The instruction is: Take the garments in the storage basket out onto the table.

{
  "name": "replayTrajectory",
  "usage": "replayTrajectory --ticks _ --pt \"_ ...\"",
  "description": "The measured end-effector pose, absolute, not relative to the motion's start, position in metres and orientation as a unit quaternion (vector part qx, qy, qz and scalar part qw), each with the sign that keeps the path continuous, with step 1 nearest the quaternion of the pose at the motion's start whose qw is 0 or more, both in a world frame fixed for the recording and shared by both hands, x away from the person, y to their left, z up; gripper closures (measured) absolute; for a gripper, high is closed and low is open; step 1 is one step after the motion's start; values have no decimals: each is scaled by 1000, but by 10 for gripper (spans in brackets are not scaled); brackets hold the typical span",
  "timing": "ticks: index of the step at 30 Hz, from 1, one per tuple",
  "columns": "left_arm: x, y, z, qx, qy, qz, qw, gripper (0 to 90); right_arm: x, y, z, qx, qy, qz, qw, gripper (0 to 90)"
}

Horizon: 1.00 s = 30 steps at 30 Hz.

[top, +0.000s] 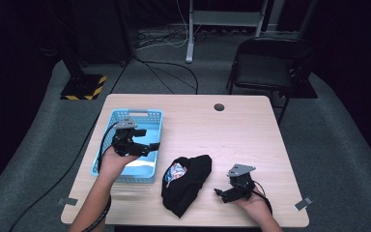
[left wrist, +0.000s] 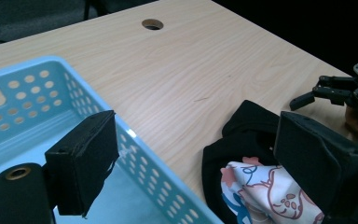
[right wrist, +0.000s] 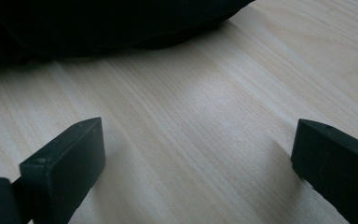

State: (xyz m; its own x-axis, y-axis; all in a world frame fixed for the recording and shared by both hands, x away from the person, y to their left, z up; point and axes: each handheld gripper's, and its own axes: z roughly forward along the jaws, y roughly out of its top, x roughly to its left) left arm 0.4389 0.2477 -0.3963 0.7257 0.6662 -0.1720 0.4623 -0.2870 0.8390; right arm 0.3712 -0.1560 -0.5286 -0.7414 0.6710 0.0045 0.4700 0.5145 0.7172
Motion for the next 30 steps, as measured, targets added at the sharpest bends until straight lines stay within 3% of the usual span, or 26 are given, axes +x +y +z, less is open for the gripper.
replayTrajectory --ticks 15,30 --pt "449 269 -408 781 389 102 477 134 371 -156 -529 332 859 364 138 21" --pt "463 292 -431 774 445 108 437 132 371 -156 -529 332 859 364 138 20"
